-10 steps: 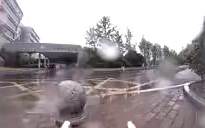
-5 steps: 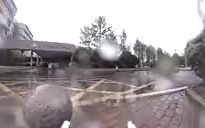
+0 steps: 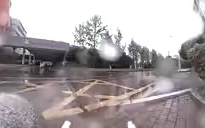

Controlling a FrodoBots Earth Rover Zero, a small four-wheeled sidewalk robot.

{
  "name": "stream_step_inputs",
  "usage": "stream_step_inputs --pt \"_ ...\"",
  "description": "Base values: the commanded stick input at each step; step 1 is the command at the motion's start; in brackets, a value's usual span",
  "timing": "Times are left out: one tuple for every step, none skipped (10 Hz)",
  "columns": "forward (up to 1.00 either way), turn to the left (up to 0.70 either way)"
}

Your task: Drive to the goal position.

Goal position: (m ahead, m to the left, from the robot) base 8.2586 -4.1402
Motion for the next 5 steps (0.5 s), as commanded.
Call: stream_step_inputs --pt "0.70 -0.14" --pt "0.70 -0.14" --pt "0.70 -0.14" --pt "0.70 -0.14" --pt "0.70 -0.14"
